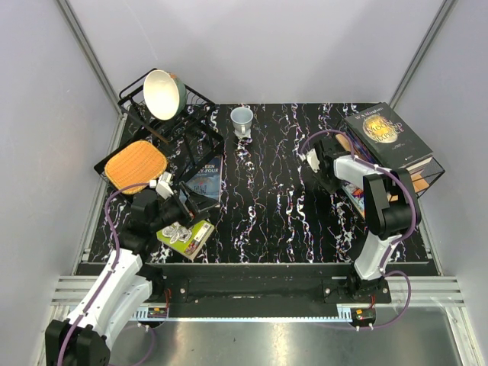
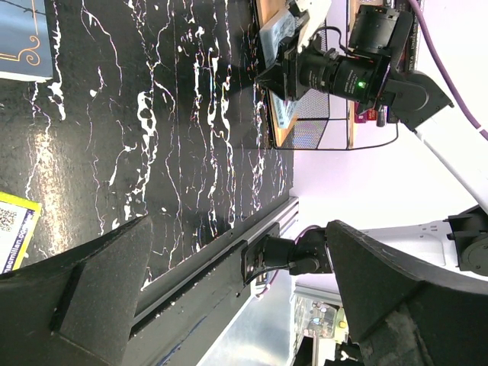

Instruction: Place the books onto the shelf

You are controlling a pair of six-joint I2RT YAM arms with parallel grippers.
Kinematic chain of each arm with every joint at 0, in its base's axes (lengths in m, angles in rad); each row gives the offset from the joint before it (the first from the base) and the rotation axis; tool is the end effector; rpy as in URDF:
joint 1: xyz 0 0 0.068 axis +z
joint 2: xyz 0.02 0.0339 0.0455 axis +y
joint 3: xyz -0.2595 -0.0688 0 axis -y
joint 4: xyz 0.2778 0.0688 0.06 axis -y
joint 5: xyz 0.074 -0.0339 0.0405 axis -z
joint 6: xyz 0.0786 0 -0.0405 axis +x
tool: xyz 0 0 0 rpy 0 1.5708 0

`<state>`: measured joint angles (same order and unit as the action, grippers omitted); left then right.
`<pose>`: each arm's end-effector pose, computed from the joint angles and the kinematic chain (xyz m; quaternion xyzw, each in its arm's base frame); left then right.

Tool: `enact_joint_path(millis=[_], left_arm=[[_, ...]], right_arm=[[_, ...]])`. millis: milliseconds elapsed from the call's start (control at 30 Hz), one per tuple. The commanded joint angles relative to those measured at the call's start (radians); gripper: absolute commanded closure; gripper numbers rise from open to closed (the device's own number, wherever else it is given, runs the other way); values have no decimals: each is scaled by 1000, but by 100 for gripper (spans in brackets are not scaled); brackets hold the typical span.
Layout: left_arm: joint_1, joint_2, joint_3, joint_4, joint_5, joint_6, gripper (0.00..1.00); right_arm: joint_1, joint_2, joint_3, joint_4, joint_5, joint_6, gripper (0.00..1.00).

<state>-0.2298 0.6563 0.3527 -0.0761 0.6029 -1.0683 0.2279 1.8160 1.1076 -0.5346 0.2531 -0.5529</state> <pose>0.2102 -0.0949 0.1946 -0.1697 0.7898 -0.5196 0.2782 0.3759 0.0670 0.0880 -0.3534 0.9129 -0.1491 0.1396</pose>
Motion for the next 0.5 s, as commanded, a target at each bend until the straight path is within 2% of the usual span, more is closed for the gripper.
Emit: enact_joint_path(millis=[0, 133, 400, 467], left_arm=[[6, 0, 12, 36, 37, 27, 1], [9, 0, 8, 35, 38, 27, 1], [12, -15, -1, 22, 40, 31, 1], [10, -15, 2, 21, 40, 37, 1]], right_arm=[[-24, 22, 41, 64, 121, -8, 61], [-39, 35, 52, 65, 123, -19, 53], [-59, 29, 40, 65, 126, -24, 51], [-64, 22, 37, 64, 124, -30, 48]])
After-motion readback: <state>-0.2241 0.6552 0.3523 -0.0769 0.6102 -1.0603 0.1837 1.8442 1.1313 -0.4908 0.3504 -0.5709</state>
